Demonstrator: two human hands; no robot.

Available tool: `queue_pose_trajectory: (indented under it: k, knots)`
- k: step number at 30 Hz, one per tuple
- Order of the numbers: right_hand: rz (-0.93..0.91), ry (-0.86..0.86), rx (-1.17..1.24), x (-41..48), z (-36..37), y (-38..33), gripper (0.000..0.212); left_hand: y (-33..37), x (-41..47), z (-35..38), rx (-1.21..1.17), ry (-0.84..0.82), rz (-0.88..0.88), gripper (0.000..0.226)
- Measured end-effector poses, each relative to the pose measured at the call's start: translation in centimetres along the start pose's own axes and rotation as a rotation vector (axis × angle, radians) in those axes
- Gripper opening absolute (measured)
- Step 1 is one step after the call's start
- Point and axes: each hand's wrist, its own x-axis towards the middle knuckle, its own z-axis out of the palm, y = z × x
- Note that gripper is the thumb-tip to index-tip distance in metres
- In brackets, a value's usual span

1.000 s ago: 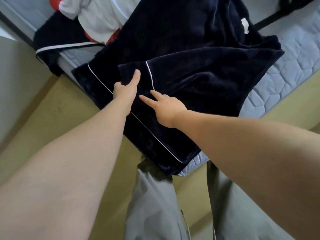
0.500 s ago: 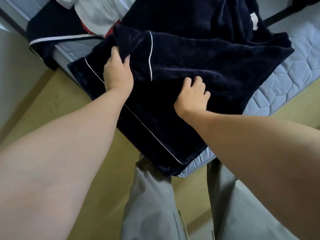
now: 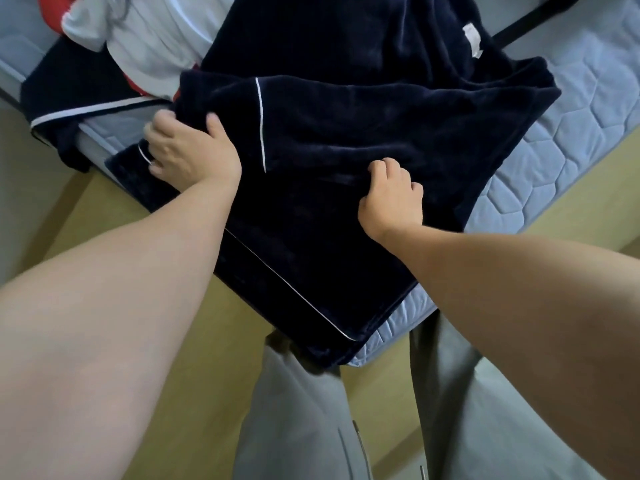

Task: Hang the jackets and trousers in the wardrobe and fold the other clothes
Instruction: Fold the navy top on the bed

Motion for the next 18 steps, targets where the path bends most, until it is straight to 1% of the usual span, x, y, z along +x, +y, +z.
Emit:
queue_pose_trajectory:
  k: [1,2,3,4,5,6,7,8,10,11,12,13,14,15,17,18]
  knots:
    - [0.012,0.038,-0.001,0.3,-0.4,0.6,0.052,0.4,-0.9,-0.3,0.045,0.096,0.133,0.048]
    - [0.037,0.066,0.003,0.7,-0.9,1.3,0.048,0.9,-2.1,-0.5,0.047,0.149,0.312,0.044]
    - [0.074,0.079,0.005,1.1,-1.4,2.1,0.047,1.5,-3.4,-0.6,0.020,0.147,0.524,0.038]
    - [0.120,0.080,0.003,1.6,-2.0,2.9,0.047,2.0,-4.9,-0.4,-0.011,0.084,0.730,0.032]
    - [0.167,0.074,0.001,2.1,-2.6,3.7,0.049,2.6,-6.5,0.0,-0.031,-0.026,0.883,0.025]
    - [0.210,0.067,0.003,2.7,-3.3,4.6,0.052,3.2,-8.0,0.4,-0.032,-0.172,0.934,0.019]
    - [0.245,0.057,0.013,3.2,-4.0,5.4,0.054,3.8,-9.5,1.1,-0.019,-0.319,0.872,0.016]
    - [0.268,0.046,0.025,3.6,-4.6,6.1,0.057,4.3,-10.7,1.8,0.000,-0.448,0.711,0.019]
    - [0.272,0.030,0.041,4.7,-5.7,7.2,0.060,5.2,-12.4,3.5,-0.013,-0.669,0.256,0.028]
    - [0.266,0.023,0.049,5.2,-6.2,7.5,0.060,5.6,-12.8,4.2,-0.103,-0.726,0.041,0.032]
    - [0.255,0.015,0.060,5.7,-6.7,7.7,0.061,6.0,-12.9,4.7,-0.216,-0.727,-0.136,0.034]
    - [0.234,0.012,0.066,6.2,-7.1,7.7,0.061,6.2,-12.8,5.0,-0.311,-0.677,-0.265,0.035]
    - [0.196,0.013,0.064,6.6,-7.4,7.6,0.059,6.4,-12.5,4.9,-0.363,-0.584,-0.331,0.034]
    - [0.138,0.019,0.065,7.1,-7.7,7.4,0.057,6.3,-12.1,4.5,-0.378,-0.457,-0.335,0.030]
    - [-0.012,0.051,0.112,7.9,-8.2,6.3,0.051,6.0,-10.9,3.1,-0.358,-0.197,-0.234,0.023]
    - [-0.093,0.075,0.152,8.3,-8.4,5.4,0.046,5.7,-10.1,2.3,-0.336,-0.090,-0.170,0.023]
